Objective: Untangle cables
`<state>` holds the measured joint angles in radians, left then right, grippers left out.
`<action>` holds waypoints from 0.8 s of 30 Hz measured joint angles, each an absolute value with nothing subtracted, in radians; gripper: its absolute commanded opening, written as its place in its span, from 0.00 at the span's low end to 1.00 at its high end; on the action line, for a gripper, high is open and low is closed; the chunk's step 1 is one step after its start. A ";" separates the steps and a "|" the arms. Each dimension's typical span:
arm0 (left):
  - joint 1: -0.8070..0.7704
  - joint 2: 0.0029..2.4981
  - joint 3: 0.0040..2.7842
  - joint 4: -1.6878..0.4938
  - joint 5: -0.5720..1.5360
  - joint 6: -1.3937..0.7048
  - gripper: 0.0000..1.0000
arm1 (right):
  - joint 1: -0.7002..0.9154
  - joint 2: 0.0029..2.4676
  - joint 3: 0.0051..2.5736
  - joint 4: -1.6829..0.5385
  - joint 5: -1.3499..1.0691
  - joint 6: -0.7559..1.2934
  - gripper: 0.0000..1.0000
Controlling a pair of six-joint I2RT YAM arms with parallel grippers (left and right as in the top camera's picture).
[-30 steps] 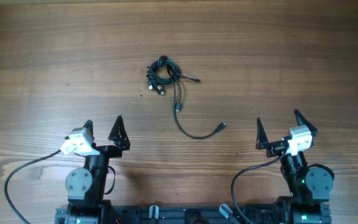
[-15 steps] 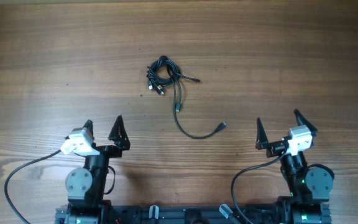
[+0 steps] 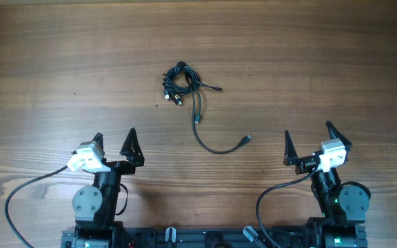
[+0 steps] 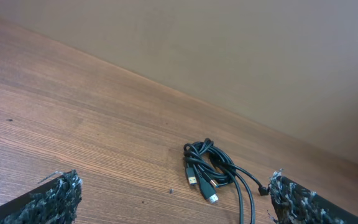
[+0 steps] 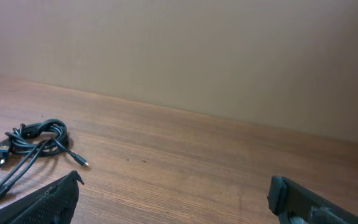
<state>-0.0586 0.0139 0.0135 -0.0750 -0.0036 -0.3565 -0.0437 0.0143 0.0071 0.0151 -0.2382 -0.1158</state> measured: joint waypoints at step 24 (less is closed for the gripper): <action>-0.059 0.015 0.012 -0.008 -0.002 -0.356 1.00 | -0.044 0.014 0.007 0.015 -0.294 -0.089 1.00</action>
<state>-0.0586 0.0154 0.0120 -0.0078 -0.0017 -0.3561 -0.0437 0.0143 0.0071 0.0154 -0.2943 -0.0891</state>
